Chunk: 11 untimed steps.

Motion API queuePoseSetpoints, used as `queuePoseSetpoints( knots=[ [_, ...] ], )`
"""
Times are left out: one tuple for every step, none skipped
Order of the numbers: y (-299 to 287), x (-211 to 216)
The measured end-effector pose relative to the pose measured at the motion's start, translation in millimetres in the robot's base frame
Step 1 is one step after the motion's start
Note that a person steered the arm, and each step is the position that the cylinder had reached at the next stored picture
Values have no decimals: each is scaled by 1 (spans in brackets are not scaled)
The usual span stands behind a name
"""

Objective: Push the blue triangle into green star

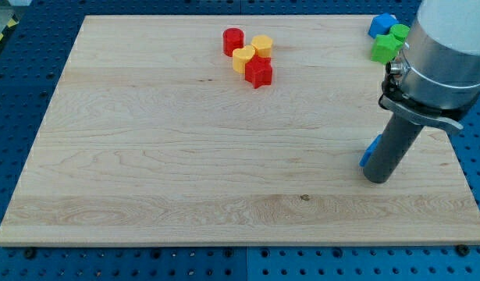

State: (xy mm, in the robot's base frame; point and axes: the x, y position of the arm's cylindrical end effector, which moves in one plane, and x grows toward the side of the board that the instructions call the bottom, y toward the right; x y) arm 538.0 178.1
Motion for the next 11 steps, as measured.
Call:
queuePoseSetpoints(
  knots=[
    [5,-11],
    [5,-25],
    [5,-46],
    [11,-85],
    [32,-122],
    [54,-142],
    [67,-163],
    [76,-188],
    [78,-193],
    [76,-193],
    [34,-189]
  ],
)
